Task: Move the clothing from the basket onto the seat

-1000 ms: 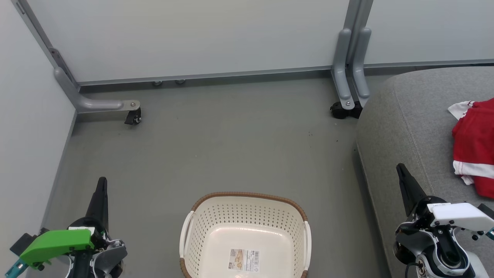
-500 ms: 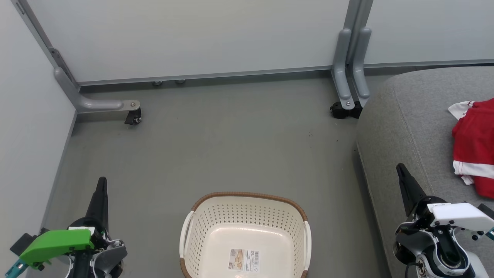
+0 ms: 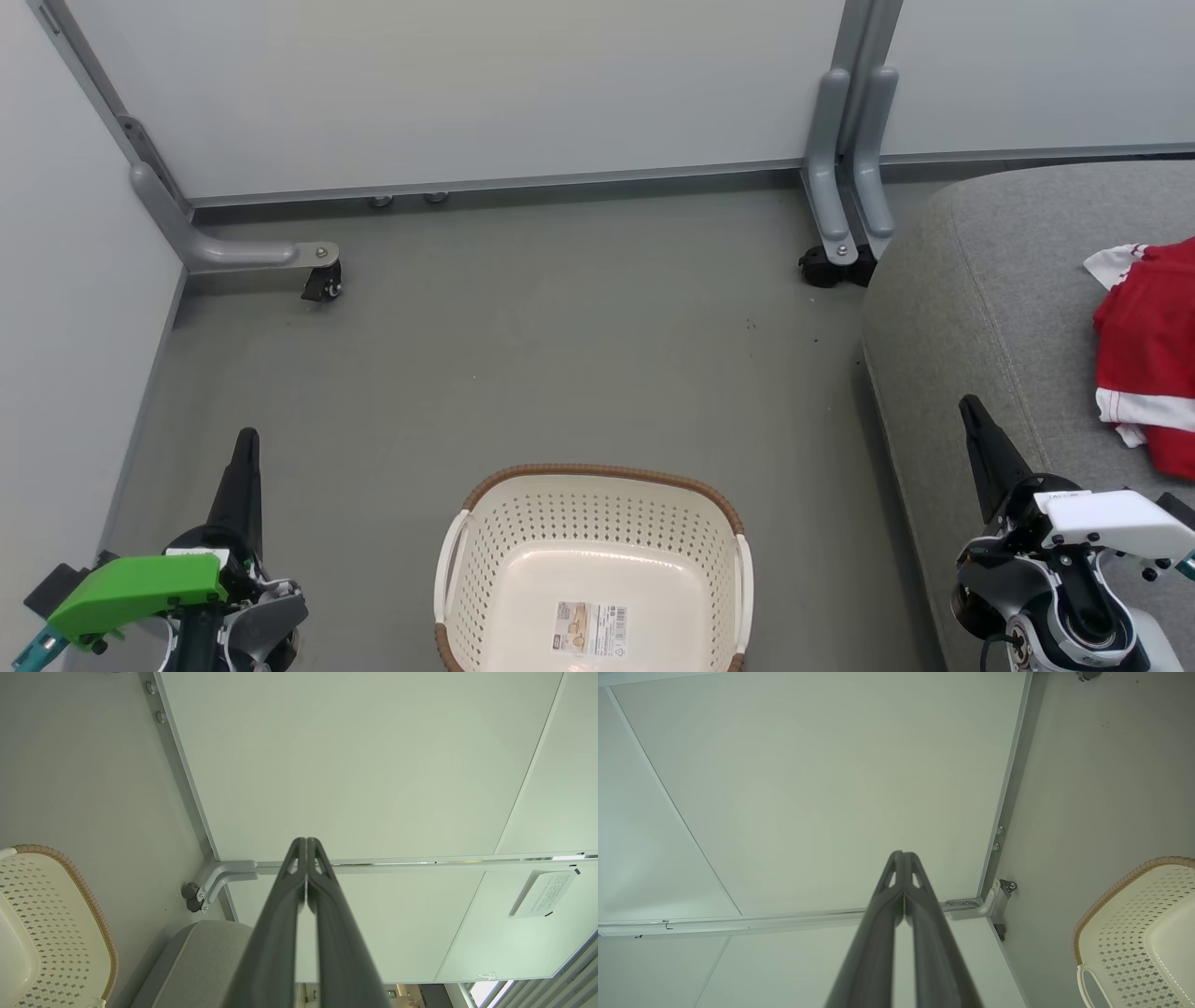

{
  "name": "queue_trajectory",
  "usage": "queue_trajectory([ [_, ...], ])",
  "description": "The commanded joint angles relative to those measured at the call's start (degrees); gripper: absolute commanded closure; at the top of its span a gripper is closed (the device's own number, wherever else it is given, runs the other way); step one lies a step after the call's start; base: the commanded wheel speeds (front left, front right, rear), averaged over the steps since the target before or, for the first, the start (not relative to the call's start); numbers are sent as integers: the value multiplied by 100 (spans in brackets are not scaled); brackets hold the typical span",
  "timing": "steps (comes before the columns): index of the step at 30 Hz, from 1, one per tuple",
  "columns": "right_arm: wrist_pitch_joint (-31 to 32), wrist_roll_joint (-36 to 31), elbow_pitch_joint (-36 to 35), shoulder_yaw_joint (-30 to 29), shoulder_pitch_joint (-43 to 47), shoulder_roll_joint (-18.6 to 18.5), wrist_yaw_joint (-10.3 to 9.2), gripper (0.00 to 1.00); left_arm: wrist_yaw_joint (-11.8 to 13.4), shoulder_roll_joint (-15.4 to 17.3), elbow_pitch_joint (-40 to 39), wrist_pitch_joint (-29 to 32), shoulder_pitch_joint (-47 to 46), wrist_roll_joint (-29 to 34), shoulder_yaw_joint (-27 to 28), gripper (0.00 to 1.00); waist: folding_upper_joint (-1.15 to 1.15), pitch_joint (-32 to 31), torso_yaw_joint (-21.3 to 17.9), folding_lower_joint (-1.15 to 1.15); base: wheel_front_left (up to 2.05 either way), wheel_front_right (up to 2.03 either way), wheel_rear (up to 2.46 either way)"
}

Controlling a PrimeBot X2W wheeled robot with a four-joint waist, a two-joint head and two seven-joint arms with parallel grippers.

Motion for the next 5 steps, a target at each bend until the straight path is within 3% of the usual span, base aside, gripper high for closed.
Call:
queue_trajectory([
  [1,23,-37,12,-12,-41,-3,2,100,-33,0,-10,20,-63,-15,10,100,0,0,0,0,0,0,0],
  [5,27,-41,11,-15,-42,0,2,100,-33,0,-11,20,-63,-15,10,100,0,0,0,0,0,0,0],
])
